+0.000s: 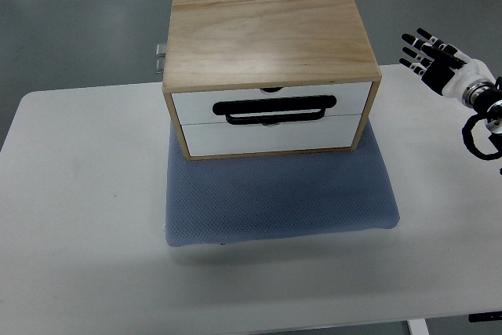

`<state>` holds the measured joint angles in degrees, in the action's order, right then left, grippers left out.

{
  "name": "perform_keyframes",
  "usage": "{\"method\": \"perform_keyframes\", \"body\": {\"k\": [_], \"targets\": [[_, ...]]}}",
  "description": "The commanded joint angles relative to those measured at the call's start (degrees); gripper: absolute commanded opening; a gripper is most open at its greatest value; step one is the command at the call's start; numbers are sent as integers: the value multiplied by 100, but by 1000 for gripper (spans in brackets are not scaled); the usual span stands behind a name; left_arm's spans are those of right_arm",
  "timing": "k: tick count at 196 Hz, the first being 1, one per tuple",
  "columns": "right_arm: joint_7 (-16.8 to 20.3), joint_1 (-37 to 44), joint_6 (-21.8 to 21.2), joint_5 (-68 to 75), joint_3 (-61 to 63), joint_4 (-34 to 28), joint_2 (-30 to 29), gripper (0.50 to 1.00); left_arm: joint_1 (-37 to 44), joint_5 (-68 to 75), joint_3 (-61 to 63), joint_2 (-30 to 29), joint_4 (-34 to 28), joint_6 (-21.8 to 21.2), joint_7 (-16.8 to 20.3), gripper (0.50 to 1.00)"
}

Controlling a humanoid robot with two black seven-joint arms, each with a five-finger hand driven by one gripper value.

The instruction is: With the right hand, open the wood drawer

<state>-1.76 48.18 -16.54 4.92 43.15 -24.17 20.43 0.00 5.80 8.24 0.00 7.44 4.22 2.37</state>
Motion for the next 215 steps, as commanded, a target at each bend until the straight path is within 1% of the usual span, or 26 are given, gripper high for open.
{"method": "perform_keyframes", "body": {"k": [1,102,142,215], "targets": [[0,16,2,0,0,0,14,944,0,0,2,0,11,35,0,1000],[0,16,-7,0,0,0,49,944,0,0,11,0,-50,0,0,1000],[0,25,-139,0,9,0,31,944,9,0,-6,0,-33,0,0,1000],[0,16,-139,0,9,0,49,944,9,0,-6,0,-41,0,0,1000]]}}
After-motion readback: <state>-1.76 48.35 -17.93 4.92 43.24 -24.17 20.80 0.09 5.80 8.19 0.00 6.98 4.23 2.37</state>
